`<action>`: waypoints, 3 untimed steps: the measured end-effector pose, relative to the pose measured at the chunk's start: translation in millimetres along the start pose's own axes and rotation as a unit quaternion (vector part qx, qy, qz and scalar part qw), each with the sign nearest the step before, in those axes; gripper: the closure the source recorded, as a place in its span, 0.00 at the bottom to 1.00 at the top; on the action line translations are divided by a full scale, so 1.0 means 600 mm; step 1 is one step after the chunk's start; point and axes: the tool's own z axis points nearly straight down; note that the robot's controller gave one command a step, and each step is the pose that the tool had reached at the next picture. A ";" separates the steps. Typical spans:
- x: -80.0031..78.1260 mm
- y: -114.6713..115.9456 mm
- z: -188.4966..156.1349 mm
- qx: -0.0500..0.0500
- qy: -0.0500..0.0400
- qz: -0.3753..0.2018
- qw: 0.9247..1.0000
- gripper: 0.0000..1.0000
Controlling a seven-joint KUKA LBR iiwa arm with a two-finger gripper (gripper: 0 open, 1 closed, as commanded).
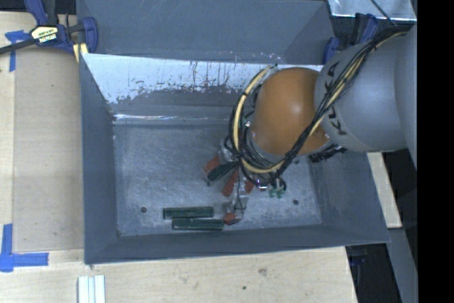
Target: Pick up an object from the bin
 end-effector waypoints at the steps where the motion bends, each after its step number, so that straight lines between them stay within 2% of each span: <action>1: -0.070 -0.039 0.019 0.000 -0.007 -0.024 1.000 1.00; 2: -0.071 -0.039 0.019 0.000 -0.007 -0.024 1.000 1.00; 3: -0.081 -0.104 -0.197 0.001 -0.002 -0.036 0.999 1.00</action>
Offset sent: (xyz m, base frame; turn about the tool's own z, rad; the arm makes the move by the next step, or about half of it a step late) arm 0.0000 0.0000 0.0000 0.0000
